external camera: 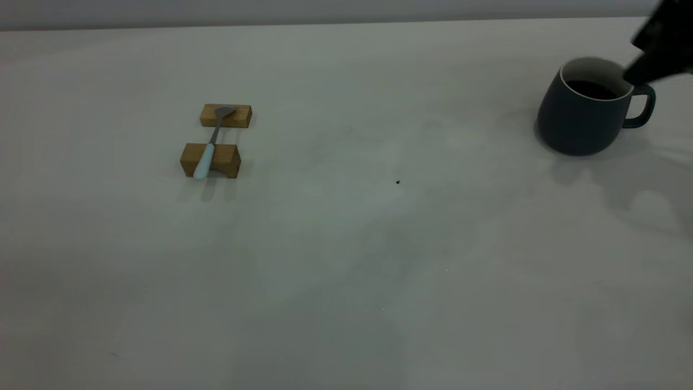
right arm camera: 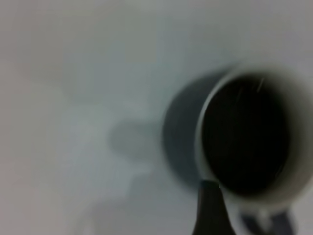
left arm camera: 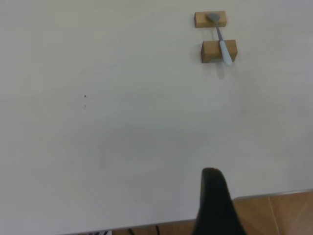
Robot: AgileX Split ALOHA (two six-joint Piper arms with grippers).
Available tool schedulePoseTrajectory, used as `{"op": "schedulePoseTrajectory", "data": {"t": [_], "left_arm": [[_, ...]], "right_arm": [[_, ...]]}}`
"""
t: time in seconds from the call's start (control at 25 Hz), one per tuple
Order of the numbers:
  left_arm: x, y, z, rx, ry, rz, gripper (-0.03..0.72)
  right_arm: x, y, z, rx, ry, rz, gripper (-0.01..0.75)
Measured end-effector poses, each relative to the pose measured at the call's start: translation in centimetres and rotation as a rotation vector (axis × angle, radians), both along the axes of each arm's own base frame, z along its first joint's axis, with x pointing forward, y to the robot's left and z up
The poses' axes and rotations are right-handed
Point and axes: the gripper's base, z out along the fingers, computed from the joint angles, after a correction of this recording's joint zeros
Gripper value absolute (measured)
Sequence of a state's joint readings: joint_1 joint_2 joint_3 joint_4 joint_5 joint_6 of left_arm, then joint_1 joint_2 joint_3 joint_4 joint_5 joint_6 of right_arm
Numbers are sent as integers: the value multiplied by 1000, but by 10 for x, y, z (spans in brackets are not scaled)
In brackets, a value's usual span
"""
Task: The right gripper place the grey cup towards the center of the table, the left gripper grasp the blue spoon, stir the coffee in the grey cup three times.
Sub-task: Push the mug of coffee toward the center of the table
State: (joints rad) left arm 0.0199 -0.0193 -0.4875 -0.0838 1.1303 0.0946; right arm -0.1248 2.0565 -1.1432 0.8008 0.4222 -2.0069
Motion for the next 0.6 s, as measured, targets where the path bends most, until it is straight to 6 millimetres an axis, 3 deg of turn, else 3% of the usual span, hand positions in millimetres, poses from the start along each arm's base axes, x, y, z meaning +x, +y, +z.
{"op": "schedulePoseTrajectory", "data": {"t": [0.28, 0.6], "left_arm": [[0, 0, 0, 0, 0, 0, 563], [0, 0, 0, 0, 0, 0, 563]], "right_arm": [[19, -8, -23, -26, -44, -23, 538], [23, -22, -22, -60, -71, -65, 537]]}}
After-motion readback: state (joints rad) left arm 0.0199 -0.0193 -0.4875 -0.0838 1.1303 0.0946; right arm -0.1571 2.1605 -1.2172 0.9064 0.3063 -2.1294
